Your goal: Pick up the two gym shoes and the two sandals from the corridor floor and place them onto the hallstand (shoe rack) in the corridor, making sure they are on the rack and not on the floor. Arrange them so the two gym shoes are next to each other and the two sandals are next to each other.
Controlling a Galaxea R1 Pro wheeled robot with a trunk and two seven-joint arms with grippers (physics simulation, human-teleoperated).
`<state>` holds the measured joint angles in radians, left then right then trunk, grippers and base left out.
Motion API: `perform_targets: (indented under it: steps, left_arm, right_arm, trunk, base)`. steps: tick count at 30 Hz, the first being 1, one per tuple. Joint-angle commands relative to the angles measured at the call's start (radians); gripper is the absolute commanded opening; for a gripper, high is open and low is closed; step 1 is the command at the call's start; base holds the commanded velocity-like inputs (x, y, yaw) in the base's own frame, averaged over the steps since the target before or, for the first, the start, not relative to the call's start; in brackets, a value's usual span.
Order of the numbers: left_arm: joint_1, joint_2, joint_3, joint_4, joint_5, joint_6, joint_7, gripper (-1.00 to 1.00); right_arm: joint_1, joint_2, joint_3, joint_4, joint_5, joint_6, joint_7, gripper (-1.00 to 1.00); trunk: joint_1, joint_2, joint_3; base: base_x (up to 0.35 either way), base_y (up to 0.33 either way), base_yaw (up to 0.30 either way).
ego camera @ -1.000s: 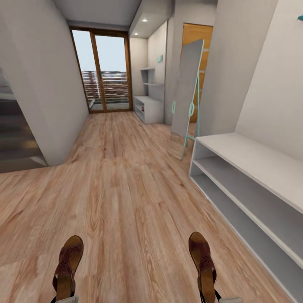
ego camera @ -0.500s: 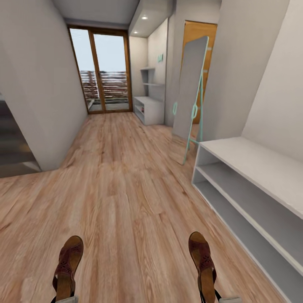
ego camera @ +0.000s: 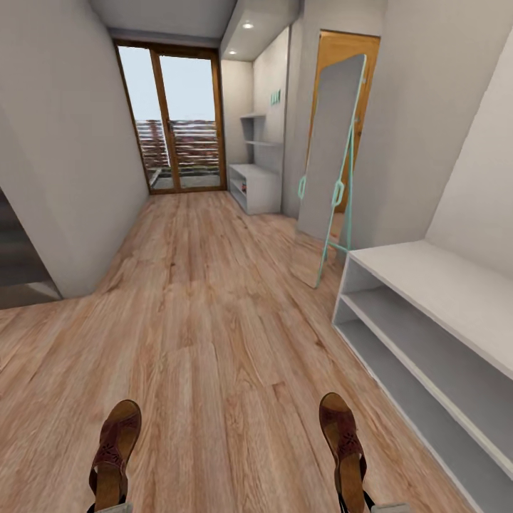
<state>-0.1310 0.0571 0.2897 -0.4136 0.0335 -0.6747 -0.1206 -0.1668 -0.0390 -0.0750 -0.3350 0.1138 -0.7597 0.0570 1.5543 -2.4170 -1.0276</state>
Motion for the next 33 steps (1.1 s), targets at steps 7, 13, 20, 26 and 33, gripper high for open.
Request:
perform_targets:
  steps: [7, 13, 20, 26, 33]
  left_arm:
    - [-0.001, -0.002, 0.006, 0.001, 0.002, -0.001, -0.01, -1.0]
    - [-0.001, -0.002, 0.006, 0.001, 0.002, 0.0, -0.01, -1.0]
    - [-0.001, -0.002, 0.006, 0.001, 0.002, 0.0, -0.009, -1.0]
    - [-0.001, -0.001, 0.006, 0.001, 0.002, 0.0, -0.008, -1.0]
    - [-0.001, -0.002, 0.006, 0.001, 0.002, 0.0, -0.009, -1.0]
  right_arm:
    - [0.0, 0.001, -0.008, 0.001, 0.004, -0.003, 0.007, -1.0]
    - [0.0, 0.001, -0.008, 0.001, 0.004, -0.003, 0.007, -1.0]
    - [0.0, 0.0, -0.009, 0.002, 0.004, -0.003, 0.007, -1.0]
    - [0.0, -0.001, -0.009, 0.001, 0.004, -0.003, 0.009, -1.0]
    - [0.0, -0.001, -0.009, 0.001, 0.004, -0.003, 0.009, -1.0]
  trunk:
    - [0.0, 0.0, -0.001]
    - [0.0, 0.0, 0.002]
    - [0.0, 0.0, 0.004]
    - [0.0, 0.0, 0.005]
    - [0.0, 0.0, 0.005]
  base:
    - [0.34, 0.0, 0.249]
    - [0.34, 0.0, 0.276]
    - [0.34, 0.0, 0.143]
    - [0.34, 0.0, 0.01]
    - [0.339, 0.0, 0.0]
